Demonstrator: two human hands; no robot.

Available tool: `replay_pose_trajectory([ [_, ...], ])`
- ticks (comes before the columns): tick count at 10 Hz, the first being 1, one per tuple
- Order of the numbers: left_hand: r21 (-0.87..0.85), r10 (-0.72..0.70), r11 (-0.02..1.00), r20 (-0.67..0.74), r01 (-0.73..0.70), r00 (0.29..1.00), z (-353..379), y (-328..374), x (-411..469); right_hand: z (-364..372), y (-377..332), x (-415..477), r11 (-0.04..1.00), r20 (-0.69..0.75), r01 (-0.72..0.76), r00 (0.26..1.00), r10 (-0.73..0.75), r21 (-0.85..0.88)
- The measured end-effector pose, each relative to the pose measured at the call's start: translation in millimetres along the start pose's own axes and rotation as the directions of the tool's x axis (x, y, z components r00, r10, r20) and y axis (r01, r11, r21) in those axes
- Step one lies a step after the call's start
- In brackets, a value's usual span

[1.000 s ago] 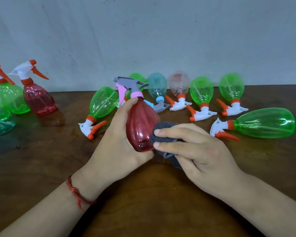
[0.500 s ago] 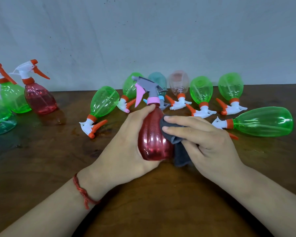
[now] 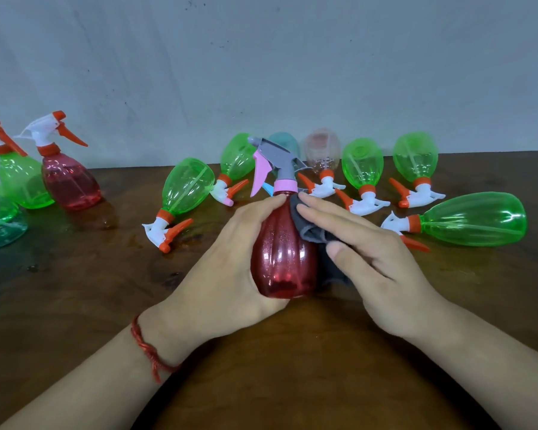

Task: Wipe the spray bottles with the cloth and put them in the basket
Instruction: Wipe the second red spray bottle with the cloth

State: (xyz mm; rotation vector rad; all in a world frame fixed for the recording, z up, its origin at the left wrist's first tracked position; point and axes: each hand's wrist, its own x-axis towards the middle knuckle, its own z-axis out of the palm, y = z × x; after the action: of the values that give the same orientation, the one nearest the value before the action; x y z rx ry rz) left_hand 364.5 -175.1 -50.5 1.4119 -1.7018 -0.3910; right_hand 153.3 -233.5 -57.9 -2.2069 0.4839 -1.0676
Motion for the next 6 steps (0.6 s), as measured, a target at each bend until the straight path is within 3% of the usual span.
replay_pose_trajectory([
  [1, 0.007, -0.341, 0.938, 0.191, 0.346, 0.920, -9, 35, 8, 4, -4, 3, 0.990, -0.052, -0.101, 0.993, 0.106, 0.095],
  [2, -0.387, -0.334, 0.851, 0.121, 0.355, 0.935, 4, 24, 8, 2, -3, 6, 0.980, -0.110, -0.107, 0.986, 0.126, 0.165],
  [3, -0.412, -0.311, 0.860, 0.047, 0.302, 0.949, 5, 24, 1, 2, -2, 7, 0.998, -0.174, -0.049, 0.983, 0.056, 0.044],
  [4, 0.112, -0.064, 0.991, -0.053, 0.070, 0.997, -5, 8, -25, 0, -4, 6, 0.990, -0.164, 0.046, 0.984, -0.068, -0.136],
  [5, -0.050, -0.019, 0.999, -0.108, 0.014, 0.994, -10, 0, -28, 0, -5, 2, 0.953, -0.069, 0.187, 0.975, -0.209, -0.238],
  [6, -0.068, -0.040, 0.997, -0.096, 0.034, 0.995, -11, -4, -24, 0, -6, 1, 0.909, 0.028, 0.284, 0.957, -0.290, -0.304],
])
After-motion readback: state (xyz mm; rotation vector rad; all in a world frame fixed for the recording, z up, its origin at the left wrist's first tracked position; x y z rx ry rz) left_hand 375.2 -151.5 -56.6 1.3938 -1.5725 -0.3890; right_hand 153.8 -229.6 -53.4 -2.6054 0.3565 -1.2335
